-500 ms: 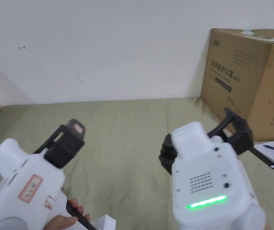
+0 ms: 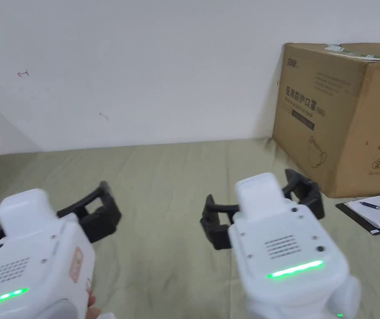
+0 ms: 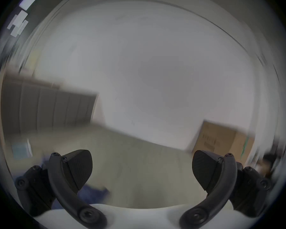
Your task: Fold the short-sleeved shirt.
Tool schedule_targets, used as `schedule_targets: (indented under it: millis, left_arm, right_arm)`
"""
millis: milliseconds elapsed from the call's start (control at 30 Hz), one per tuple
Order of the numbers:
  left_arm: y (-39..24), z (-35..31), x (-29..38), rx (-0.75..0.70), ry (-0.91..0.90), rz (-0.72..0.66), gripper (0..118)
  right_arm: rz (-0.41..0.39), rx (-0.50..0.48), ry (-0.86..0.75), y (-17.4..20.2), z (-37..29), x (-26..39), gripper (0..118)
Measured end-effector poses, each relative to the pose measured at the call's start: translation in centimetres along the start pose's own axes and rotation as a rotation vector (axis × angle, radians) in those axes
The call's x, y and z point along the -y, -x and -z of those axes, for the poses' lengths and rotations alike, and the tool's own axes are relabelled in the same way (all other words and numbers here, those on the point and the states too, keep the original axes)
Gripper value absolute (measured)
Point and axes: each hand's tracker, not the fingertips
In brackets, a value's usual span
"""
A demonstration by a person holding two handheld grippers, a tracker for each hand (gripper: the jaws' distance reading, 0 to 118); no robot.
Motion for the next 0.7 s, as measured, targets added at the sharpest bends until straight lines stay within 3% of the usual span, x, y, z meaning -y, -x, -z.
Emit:
schedule_targets:
  millis: [67,167,267,567,600,633,700]
  left_arm:
    - [-1.2,-0.4,-0.5,0.079,0.010,0.182,118]
    - [-1.7,-0.7,0.1,0.080,0.023,0.175,118]
    - [-1.1,-0.5,0.8,0.082,0.067,0.057,118]
    - [-0.9,-0.4,1.0,0.053,0.054,0.039,118]
    - [-1.2,-0.5,0.8,0.039,0.049,0.052,118]
    - [-1.4,-0.6,0.6,0.020,0.054,0.074,118]
    - [-2.0,-1.0,0.4,-0.045,0.058,0.118,109]
  right_arm:
    - [0.232,0.008,0.023,-2.4,0.2,1.2,118]
    - [0.308,0.108,0.061,-3.7,0.0,3.2,118]
    - [0.296,0.120,0.076,-3.4,-0.3,3.7,118]
    - [0.146,0.099,-0.022,-2.0,-1.3,1.3,117]
    - [0.141,0.098,-0.024,-1.9,-1.5,1.1,115]
    - [0.137,0.092,-0.031,-1.7,-1.8,0.8,105]
    - [0.135,0.096,-0.040,-1.3,-2.0,0.5,66]
